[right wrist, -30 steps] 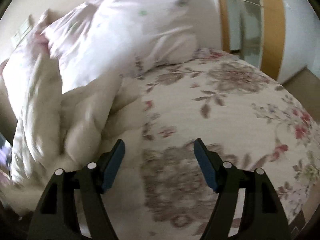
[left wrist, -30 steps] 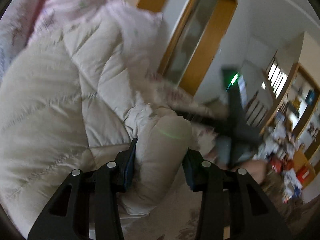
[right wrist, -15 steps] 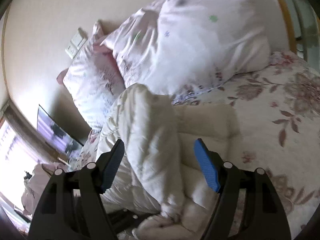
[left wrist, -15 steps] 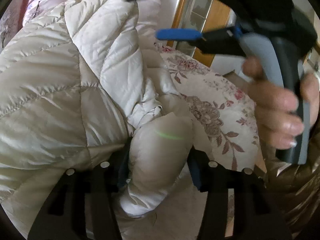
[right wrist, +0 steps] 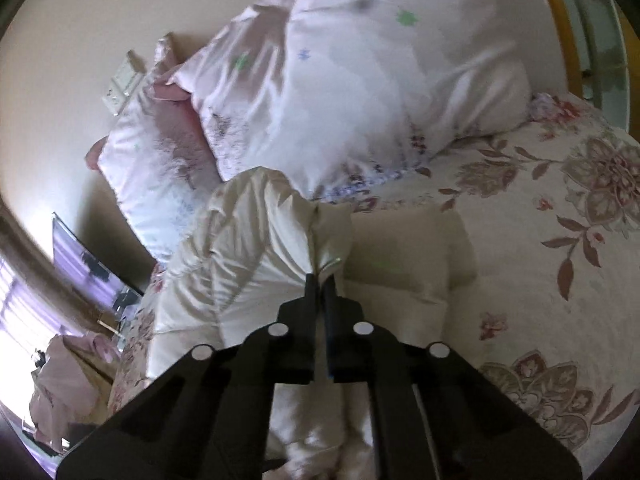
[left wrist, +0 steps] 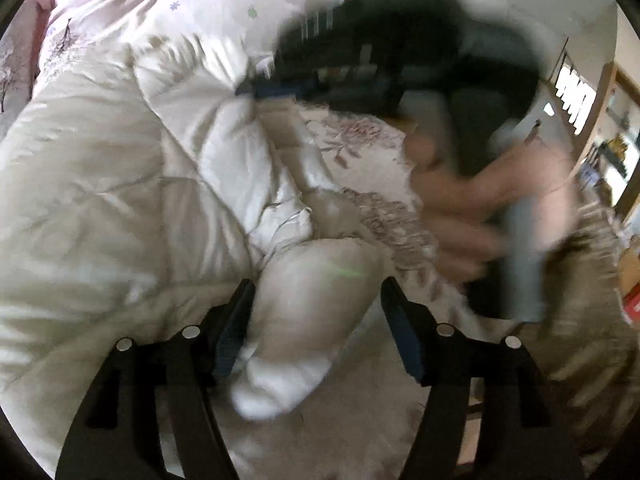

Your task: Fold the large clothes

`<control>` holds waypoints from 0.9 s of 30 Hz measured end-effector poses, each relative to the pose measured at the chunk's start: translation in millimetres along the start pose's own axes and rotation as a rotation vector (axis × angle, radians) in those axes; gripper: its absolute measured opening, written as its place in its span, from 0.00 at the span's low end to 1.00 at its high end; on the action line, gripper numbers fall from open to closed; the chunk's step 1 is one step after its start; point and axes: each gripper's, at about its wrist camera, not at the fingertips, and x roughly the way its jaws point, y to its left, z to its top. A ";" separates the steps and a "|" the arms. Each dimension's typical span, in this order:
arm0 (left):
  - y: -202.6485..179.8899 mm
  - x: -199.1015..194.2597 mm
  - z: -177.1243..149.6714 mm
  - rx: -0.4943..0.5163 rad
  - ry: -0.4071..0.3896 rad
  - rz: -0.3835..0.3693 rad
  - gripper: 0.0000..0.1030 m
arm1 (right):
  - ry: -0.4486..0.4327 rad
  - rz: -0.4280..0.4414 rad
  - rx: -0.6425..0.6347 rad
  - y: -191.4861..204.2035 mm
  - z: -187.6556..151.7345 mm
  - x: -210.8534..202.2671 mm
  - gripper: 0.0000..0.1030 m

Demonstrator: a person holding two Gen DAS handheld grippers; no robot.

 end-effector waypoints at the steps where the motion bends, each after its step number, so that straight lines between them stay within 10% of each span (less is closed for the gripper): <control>1: 2.9 -16.7 1.2 -0.007 -0.017 -0.024 0.65 | 0.003 -0.009 0.005 -3.2 -1.8 2.5 0.02; 5: 28.2 -76.3 10.3 -0.034 -0.131 -0.025 0.76 | 0.016 -0.012 0.038 -16.0 -7.1 11.2 0.02; 10: 101.7 -114.6 34.6 -0.116 -0.253 0.152 0.77 | 0.000 0.016 0.061 -17.5 -5.3 7.8 0.02; 13: 140.9 -104.6 37.3 -0.208 -0.206 0.183 0.77 | 0.012 0.045 0.074 -14.5 -1.2 4.9 0.21; 15: 153.6 -96.7 35.6 -0.258 -0.178 0.150 0.77 | 0.012 0.079 0.103 -14.8 3.7 2.1 0.68; 16: 156.0 -90.9 34.2 -0.268 -0.168 0.144 0.77 | -0.003 0.091 0.113 -14.3 5.6 -0.6 0.69; 21: 152.5 -73.3 30.4 -0.258 -0.132 0.145 0.77 | 0.022 0.107 0.079 1.4 15.2 8.0 0.64; 22: 151.3 -72.8 31.3 -0.256 -0.134 0.151 0.77 | 0.051 0.101 0.061 6.3 16.3 16.3 0.53; 23: 150.7 -73.6 32.9 -0.255 -0.140 0.150 0.77 | 0.071 0.099 0.051 9.3 15.8 21.3 0.16; 27: 142.1 -85.5 36.9 -0.226 -0.191 0.169 0.77 | -0.034 0.088 -0.003 22.2 14.3 -1.6 0.08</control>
